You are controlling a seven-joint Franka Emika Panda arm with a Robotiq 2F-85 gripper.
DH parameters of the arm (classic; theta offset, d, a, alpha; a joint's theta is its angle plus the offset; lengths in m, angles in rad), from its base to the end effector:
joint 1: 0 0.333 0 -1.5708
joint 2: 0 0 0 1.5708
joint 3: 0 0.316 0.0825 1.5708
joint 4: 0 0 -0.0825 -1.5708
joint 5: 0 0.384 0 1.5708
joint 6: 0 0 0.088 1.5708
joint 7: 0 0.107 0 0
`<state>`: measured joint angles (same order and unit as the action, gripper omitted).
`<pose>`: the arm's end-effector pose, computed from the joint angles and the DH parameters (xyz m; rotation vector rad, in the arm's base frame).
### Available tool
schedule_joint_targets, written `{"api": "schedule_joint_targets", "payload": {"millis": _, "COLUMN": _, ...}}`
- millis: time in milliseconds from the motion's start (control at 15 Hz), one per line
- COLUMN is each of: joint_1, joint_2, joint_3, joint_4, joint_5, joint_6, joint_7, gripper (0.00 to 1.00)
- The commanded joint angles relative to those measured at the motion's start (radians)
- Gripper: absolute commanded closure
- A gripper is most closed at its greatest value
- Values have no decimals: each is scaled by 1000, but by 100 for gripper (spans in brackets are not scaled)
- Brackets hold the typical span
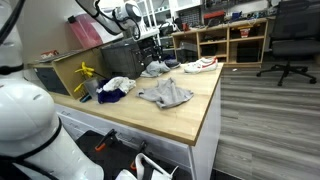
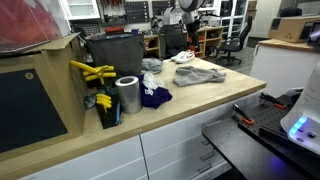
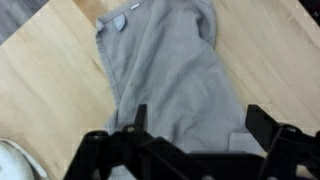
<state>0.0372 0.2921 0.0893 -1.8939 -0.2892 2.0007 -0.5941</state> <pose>0.5971 0.0561 0.3385 2.6748 1.2341 -0.3387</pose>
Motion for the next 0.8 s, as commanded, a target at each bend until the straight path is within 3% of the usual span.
{"api": "schedule_joint_targets", "payload": {"millis": 0, "joint_1": -7, "joint_2": -74, "joint_3": 3, "joint_4": -123, "joint_5": -3, "joint_6": -52, "joint_7": -50, "gripper": 0}}
{"api": "schedule_joint_targets", "payload": {"millis": 533, "joint_1": 15, "joint_2": -140, "joint_3": 3, "joint_4": -409, "joint_5": -171, "joint_6": 53, "joint_7": -26, "gripper": 0}}
{"api": "schedule_joint_targets", "payload": {"millis": 733, "joint_1": 16, "joint_2": -128, "joint_3": 5, "joint_4": -458, "joint_5": -154, "joint_6": 120, "joint_7": 33, "gripper": 0}}
